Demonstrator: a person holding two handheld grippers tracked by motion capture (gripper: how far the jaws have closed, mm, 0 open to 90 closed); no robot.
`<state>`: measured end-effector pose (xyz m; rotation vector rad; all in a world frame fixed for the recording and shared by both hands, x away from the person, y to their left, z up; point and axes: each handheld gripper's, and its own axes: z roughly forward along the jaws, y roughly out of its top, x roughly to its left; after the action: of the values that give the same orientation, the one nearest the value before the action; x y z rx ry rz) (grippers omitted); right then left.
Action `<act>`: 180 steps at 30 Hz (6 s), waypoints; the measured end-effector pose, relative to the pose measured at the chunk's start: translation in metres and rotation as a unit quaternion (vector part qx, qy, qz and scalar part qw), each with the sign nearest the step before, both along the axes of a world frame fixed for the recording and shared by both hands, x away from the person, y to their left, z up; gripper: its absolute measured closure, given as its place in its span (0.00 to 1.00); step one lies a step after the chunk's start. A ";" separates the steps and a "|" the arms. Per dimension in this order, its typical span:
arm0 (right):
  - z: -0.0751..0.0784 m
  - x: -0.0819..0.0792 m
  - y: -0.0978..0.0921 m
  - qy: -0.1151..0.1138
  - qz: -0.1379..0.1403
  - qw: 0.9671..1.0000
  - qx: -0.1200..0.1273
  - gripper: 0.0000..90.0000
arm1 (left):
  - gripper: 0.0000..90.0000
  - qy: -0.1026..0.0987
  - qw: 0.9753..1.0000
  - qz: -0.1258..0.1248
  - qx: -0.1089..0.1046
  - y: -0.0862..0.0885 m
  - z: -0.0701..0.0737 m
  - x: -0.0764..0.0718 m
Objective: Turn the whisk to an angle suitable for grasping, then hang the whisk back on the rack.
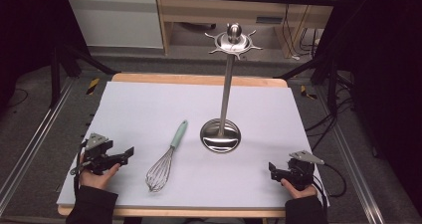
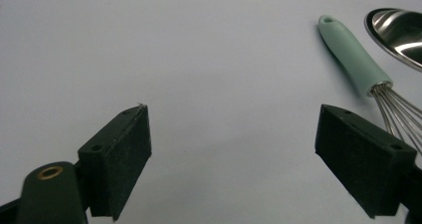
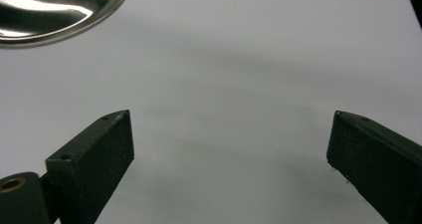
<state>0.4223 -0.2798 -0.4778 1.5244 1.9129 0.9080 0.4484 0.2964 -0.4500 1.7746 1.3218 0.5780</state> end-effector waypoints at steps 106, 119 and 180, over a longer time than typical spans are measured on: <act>-0.001 0.002 0.005 0.012 0.018 1.000 -0.008 0.07 | 0.38 0.099 0.981 -0.152 0.070 -0.122 0.066 0.042; -0.002 0.001 0.007 0.014 0.019 1.000 -0.011 0.07 | 0.42 0.117 0.977 -0.156 0.090 -0.142 0.057 0.058; -0.003 0.004 0.007 0.022 0.027 0.999 -0.008 0.07 | 0.69 0.229 0.953 -0.142 0.141 -0.162 0.003 0.090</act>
<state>0.4260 -0.2724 -0.4805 1.5009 1.9974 0.8868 0.5388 0.1349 -0.4470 2.3898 1.2904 0.2036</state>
